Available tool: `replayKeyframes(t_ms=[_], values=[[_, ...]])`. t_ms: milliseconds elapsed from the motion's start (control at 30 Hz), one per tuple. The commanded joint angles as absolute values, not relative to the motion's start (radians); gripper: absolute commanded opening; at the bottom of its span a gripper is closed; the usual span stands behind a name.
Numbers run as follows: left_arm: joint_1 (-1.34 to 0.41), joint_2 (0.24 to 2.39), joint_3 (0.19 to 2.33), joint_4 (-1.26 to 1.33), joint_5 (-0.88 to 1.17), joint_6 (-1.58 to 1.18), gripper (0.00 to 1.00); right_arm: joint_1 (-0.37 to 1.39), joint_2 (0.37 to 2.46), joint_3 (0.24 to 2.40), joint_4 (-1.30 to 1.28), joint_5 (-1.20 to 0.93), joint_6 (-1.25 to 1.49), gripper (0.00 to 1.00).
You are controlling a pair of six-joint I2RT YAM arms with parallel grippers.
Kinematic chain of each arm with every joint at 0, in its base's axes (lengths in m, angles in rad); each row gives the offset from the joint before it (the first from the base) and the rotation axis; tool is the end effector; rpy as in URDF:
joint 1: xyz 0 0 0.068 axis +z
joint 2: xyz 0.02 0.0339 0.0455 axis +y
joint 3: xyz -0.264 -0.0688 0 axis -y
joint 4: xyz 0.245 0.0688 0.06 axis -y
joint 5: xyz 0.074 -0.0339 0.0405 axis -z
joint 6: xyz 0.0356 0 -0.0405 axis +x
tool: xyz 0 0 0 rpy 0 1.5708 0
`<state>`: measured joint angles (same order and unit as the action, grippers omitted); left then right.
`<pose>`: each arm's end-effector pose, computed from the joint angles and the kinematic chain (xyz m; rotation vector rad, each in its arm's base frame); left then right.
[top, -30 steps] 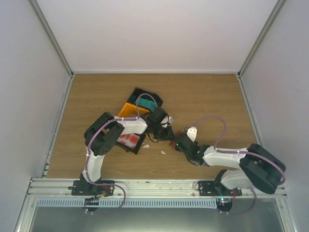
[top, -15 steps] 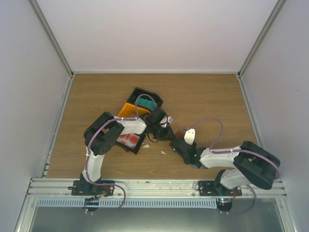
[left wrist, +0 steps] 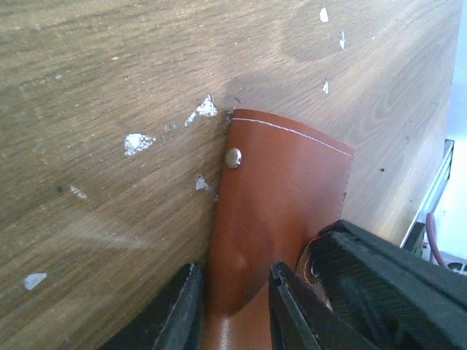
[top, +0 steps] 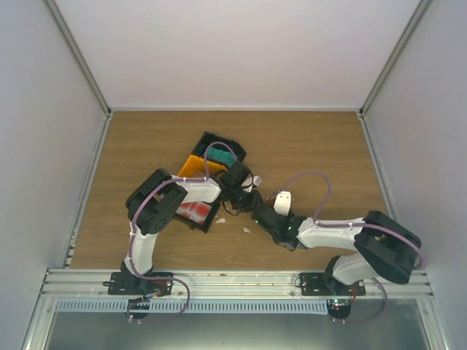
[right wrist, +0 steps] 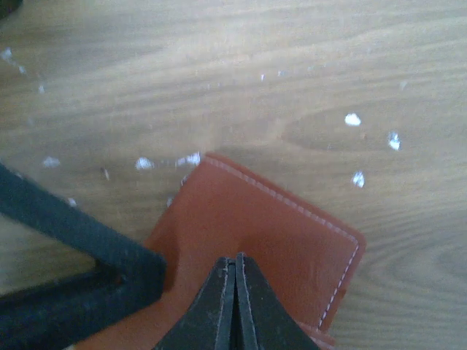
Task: Put the credit cards into the card holder
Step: Close the card holder at the center of the board, then adjust the card holder at the center of the board.
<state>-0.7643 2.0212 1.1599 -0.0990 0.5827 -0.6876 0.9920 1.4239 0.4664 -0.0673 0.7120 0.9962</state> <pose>0.2748 -0.2906 0.1194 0.3731 2.7983 -1.2183 0.1419 0.1747 0.1226 0.2404 2.2627 0.0723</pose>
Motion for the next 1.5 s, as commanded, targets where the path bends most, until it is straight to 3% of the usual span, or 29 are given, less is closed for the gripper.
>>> replayKeyframes(t_ms=[0, 67, 200, 300, 567, 767, 1100, 1233, 1467], values=[[-0.753, 2.005, 1.124, -0.192, 0.509, -0.661, 0.32, 0.892, 1.314, 0.559, -0.296, 0.575, 0.954, 0.03], [-0.75, 1.974, 1.114, -0.19, 0.506, -0.656, 0.35, 0.84, 1.252, 0.584, -0.334, 0.534, 0.934, 0.09], [-0.75, 1.909, 1.081, -0.177, 0.517, -0.638, 0.41, 0.771, 1.148, 0.609, -0.446, 0.422, 0.947, 0.4], [-0.752, 1.888, 1.055, -0.178, 0.527, -0.623, 0.45, 0.746, 1.117, 0.598, -0.539, 0.321, 1.025, 0.5], [-0.767, 1.9, 1.005, -0.153, 0.571, -0.6, 0.39, 0.709, 1.07, 0.455, -0.411, 0.097, 1.066, 0.52], [-0.779, 1.927, 1.002, -0.138, 0.593, -0.598, 0.3, 0.676, 1.134, 0.42, -0.315, 0.049, 1.012, 0.38], [-0.796, 1.95, 1.015, -0.134, 0.613, -0.57, 0.27, 0.572, 1.274, 0.455, -0.207, 0.003, 0.831, 0.19], [-0.797, 1.934, 1.035, -0.169, 0.553, -0.586, 0.28, 0.558, 1.256, 0.489, -0.25, 0.021, 0.796, 0.2], [-0.796, 1.698, 1.011, -0.22, 0.304, -0.618, 0.49, 0.558, 1.003, 0.58, -0.481, 0.19, 0.778, 0.39]])
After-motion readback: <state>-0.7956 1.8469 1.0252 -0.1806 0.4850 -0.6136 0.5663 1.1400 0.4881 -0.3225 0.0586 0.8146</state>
